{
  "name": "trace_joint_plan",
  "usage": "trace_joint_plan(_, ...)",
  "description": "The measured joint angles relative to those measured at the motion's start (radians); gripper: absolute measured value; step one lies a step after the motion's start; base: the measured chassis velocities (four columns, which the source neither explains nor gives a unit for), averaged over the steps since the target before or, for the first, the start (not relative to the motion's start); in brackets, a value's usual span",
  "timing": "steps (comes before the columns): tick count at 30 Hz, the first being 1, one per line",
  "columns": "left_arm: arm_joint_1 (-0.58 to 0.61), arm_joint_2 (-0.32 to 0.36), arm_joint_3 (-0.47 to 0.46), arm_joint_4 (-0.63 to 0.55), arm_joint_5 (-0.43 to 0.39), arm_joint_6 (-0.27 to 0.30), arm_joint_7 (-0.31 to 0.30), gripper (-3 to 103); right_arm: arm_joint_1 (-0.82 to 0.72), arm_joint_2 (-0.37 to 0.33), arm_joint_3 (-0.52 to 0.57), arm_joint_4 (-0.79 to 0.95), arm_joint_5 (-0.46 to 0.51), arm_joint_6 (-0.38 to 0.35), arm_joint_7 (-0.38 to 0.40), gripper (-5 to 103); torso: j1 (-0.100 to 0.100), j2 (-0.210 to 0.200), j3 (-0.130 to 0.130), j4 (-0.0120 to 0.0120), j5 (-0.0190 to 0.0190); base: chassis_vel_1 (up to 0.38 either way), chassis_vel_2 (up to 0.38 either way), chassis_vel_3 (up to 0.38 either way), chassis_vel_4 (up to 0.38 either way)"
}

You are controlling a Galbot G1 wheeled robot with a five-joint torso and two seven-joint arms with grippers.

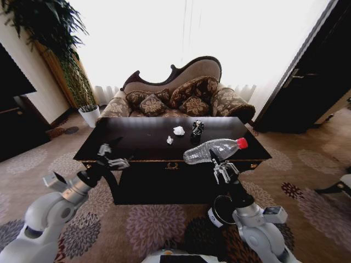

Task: Move to the front of the table and place the trash on the table into the trash bin.

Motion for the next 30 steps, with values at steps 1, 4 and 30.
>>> trace_joint_plan(1, 0.012, -0.020, -0.047, 0.004, -0.008, 0.005, -0.017, 100, 0.002, 0.001, 0.008, -0.008, -0.019, 0.002, 0.000, 21, 0.000, 0.000, 0.000, -0.0001, -0.0001, 0.000, 0.000, 0.000, 0.000)
trace_joint_plan(4, 0.035, -0.048, -0.124, 0.004, -0.019, 0.007, -0.029, 100, 0.017, -0.004, 0.008, -0.030, -0.043, 0.002, 0.000, 21, 0.000, 0.000, 0.000, 0.0002, 0.0004, 0.000, 0.000, 0.000, 0.000)
trace_joint_plan(30, 0.067, -0.086, -0.216, -0.005, -0.027, 0.007, -0.025, 100, 0.040, 0.011, 0.148, -0.634, -0.073, 0.251, -0.026, 21, 0.000, 0.000, 0.000, 0.0004, 0.0003, 0.000, 0.000, 0.000, 0.000)
